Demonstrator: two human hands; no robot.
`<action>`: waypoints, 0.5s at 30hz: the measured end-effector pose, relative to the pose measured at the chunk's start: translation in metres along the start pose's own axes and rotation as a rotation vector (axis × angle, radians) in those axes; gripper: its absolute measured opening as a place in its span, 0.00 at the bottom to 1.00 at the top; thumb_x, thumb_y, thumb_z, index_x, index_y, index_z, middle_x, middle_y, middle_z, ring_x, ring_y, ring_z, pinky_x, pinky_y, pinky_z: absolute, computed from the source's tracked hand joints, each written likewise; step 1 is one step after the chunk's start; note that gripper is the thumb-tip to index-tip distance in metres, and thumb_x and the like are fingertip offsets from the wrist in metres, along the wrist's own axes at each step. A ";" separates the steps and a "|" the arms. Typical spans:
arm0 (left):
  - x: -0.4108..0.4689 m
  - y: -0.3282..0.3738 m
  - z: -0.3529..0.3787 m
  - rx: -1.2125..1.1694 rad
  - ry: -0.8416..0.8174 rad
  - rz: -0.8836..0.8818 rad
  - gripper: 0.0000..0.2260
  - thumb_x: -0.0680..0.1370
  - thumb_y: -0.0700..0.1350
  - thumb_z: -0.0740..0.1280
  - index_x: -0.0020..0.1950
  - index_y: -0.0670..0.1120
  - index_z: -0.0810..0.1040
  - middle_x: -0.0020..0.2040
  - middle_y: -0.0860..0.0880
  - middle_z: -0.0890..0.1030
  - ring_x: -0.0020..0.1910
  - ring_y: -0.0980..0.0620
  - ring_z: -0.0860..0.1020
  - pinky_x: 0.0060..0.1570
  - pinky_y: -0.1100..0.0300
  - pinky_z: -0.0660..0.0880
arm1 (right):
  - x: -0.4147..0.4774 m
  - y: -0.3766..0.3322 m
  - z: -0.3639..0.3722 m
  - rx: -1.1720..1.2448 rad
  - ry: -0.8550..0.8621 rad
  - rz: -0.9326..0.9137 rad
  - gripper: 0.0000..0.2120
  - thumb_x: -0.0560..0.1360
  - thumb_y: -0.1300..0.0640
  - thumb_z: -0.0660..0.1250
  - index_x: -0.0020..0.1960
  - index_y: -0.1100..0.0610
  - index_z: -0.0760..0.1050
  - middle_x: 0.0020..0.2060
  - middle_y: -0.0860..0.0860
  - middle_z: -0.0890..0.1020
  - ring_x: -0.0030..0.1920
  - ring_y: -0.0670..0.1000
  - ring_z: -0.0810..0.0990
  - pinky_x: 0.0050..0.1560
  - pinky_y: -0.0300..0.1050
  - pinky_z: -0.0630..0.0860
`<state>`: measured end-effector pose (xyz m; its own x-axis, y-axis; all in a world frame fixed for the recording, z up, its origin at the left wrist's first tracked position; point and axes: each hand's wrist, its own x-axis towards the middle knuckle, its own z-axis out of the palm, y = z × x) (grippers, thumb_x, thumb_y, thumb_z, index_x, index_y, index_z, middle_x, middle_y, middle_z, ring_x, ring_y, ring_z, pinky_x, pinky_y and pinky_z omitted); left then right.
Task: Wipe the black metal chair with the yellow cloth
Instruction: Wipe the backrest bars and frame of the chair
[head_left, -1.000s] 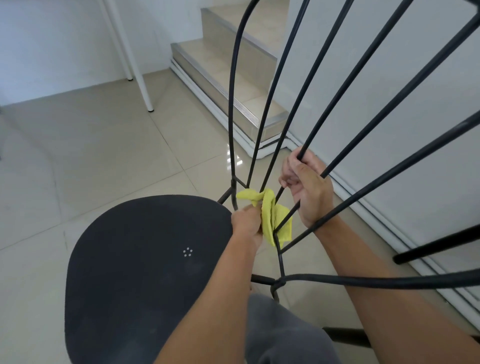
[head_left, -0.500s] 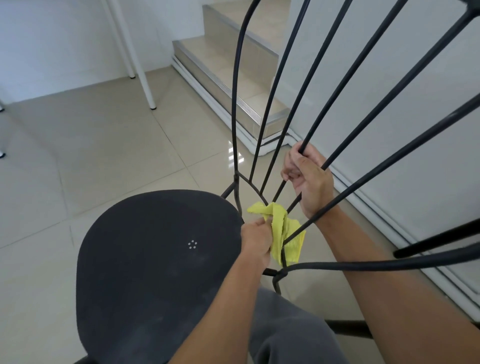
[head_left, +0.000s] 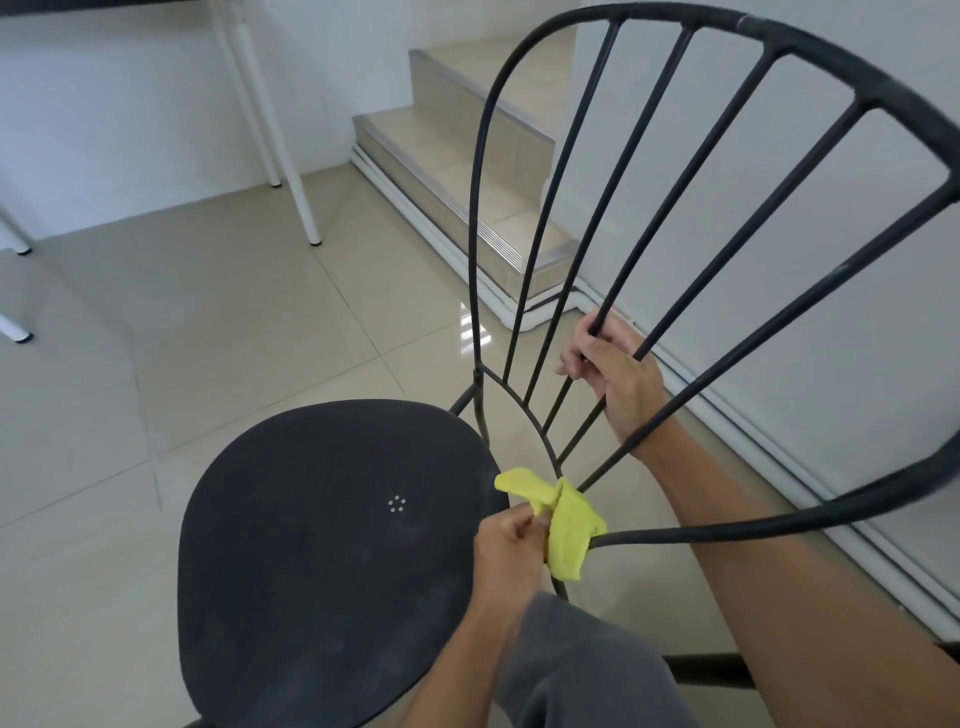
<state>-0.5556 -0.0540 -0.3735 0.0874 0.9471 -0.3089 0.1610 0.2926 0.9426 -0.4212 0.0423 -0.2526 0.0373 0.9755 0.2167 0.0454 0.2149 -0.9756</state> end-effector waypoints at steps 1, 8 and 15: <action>-0.002 -0.002 -0.003 -0.031 0.011 0.004 0.16 0.79 0.42 0.65 0.33 0.40 0.68 0.29 0.49 0.65 0.31 0.52 0.62 0.32 0.56 0.60 | -0.002 -0.003 -0.001 0.006 -0.002 0.029 0.05 0.77 0.58 0.60 0.44 0.57 0.71 0.34 0.54 0.74 0.37 0.54 0.73 0.51 0.58 0.76; -0.014 -0.002 -0.024 -0.153 0.035 0.141 0.16 0.76 0.52 0.65 0.40 0.38 0.75 0.33 0.36 0.72 0.34 0.48 0.69 0.34 0.52 0.68 | -0.033 -0.011 -0.022 0.273 0.053 0.165 0.25 0.64 0.45 0.79 0.57 0.50 0.77 0.55 0.52 0.78 0.58 0.52 0.78 0.61 0.53 0.75; -0.049 0.026 -0.017 0.088 -0.016 0.421 0.15 0.77 0.40 0.65 0.33 0.54 0.70 0.29 0.56 0.67 0.29 0.59 0.65 0.31 0.59 0.63 | -0.060 -0.047 -0.032 0.577 0.174 0.020 0.15 0.80 0.52 0.59 0.42 0.62 0.72 0.35 0.58 0.71 0.37 0.55 0.70 0.42 0.49 0.70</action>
<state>-0.5727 -0.0904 -0.3321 0.1785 0.9791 0.0979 0.1914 -0.1321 0.9726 -0.3941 -0.0276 -0.2185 0.1974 0.9682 0.1537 -0.5040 0.2347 -0.8312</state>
